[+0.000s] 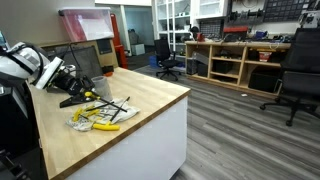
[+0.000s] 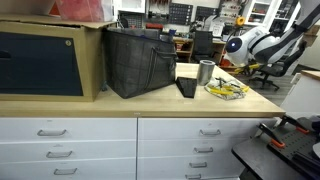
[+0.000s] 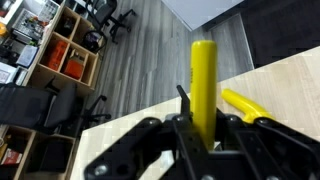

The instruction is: Remove the yellow object from the black platform and put it on the table

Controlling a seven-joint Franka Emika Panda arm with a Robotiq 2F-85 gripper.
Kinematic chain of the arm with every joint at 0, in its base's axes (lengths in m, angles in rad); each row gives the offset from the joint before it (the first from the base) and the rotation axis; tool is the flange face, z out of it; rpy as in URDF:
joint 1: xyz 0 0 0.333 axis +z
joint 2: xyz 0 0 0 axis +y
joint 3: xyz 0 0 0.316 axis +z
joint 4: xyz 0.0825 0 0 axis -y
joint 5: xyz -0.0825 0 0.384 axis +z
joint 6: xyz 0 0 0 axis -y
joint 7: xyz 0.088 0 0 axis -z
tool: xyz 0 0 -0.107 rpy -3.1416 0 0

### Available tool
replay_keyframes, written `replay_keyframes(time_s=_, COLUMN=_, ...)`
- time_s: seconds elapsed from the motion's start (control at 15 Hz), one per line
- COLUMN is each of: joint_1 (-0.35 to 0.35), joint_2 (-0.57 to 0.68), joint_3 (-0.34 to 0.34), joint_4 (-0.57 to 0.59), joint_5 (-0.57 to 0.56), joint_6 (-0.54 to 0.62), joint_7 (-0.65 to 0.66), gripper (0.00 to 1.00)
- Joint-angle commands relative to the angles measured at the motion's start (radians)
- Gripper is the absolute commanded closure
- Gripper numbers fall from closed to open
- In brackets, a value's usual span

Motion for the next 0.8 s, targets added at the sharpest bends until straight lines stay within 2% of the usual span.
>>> replay_keyframes(time_s=0.0, joint_1=0.012, joint_2=0.062, joint_3=0.029, joint_4=0.047, joint_5=0.031, joint_6=-0.041, joint_7=0.010, gripper=0.95)
replay_keyframes(time_s=0.47, joint_1=0.070, joint_2=0.072, joint_3=0.109, joint_4=0.077, joint_5=0.036, joint_6=-0.038, joint_7=-0.019, gripper=0.95)
replay_keyframes(time_s=0.53, joint_1=0.074, joint_2=0.080, joint_3=0.117, joint_4=0.083, joint_5=0.055, joint_6=-0.039, joint_7=-0.056, gripper=0.86)
replay_keyframes(time_s=0.6, joint_1=0.075, joint_2=0.077, joint_3=0.122, joint_4=0.085, joint_5=0.073, joint_6=-0.032, joint_7=-0.086, gripper=0.56)
replay_keyframes(time_s=0.67, joint_1=0.072, joint_2=0.072, joint_3=0.127, joint_4=0.087, joint_5=0.104, joint_6=-0.018, joint_7=-0.121, gripper=0.56)
replay_keyframes(time_s=0.73, joint_1=0.067, joint_2=0.068, joint_3=0.131, joint_4=0.091, joint_5=0.136, joint_6=-0.004, joint_7=-0.160, gripper=0.50)
